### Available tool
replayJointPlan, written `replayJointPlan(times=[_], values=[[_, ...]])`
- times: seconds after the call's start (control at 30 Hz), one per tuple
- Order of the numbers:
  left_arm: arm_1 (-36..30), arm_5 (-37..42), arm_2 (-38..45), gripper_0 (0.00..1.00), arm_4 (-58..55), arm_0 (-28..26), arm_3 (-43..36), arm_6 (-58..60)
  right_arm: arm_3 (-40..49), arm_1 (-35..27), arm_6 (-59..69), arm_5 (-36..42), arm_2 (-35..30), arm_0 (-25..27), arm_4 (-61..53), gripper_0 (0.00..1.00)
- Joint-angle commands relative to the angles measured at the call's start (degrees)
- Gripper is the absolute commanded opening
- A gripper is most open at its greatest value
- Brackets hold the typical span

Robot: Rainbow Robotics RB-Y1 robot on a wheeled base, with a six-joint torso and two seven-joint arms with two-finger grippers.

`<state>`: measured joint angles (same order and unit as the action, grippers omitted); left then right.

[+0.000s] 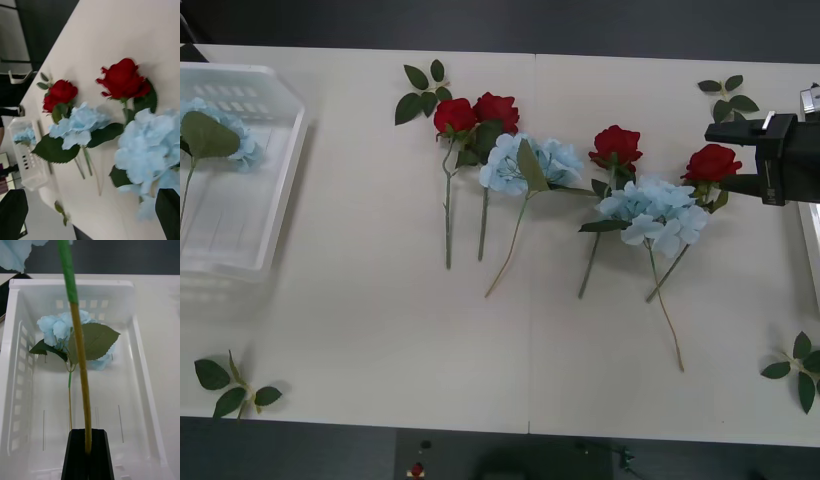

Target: Put the red flowers into the right box and the blue flowers into the left box

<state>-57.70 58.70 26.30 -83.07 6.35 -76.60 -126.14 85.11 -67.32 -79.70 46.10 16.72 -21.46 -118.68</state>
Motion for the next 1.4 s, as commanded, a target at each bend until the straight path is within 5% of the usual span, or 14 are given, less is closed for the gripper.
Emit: replayJointPlan(times=[0.03,0.07,0.1,0.2,0.57,0.8,1.2,1.4], values=[[-3.1,-0.3,-0.1,0.48,2.0,0.7,-0.7,1.2,-4.2,0.3,5.6,2.7,-0.4,-6.0,8.1,1.00],[-3.1,-0.4,-0.2,0.76,1.8,0.8,-0.7,1.1,-5.9,1.1,7.0,3.7,-0.4,-7.2,10.6,1.00],[-3.1,-0.3,-0.3,0.88,1.5,0.8,-0.7,1.0,-7.1,1.5,8.1,4.5,-0.4,-8.1,12.4,1.00],[-3.6,-0.1,-1.6,0.99,0.5,1.1,-1.7,0.7,-10.8,3.4,11.3,6.9,-0.4,-10.9,19.5,1.00],[-2.9,13.2,-14.8,1.00,-3.3,16.1,-4.2,6.2,-13.4,8.6,20.6,11.8,-0.4,-13.5,41.4,1.00],[7.7,13.0,-25.5,1.00,11.3,29.6,-4.1,20.1,-13.4,13.3,26.4,10.9,-0.4,-13.5,53.4,1.00],[31.5,9.2,-26.7,1.00,42.7,32.5,-4.0,28.8,-16.2,19.3,28.0,9.1,-0.4,-14.0,66.8,1.00],[37.9,4.6,-30.2,1.00,53.1,32.5,-2.3,30.1,-19.2,21.9,28.3,9.1,-0.4,-15.5,71.0,1.00]])
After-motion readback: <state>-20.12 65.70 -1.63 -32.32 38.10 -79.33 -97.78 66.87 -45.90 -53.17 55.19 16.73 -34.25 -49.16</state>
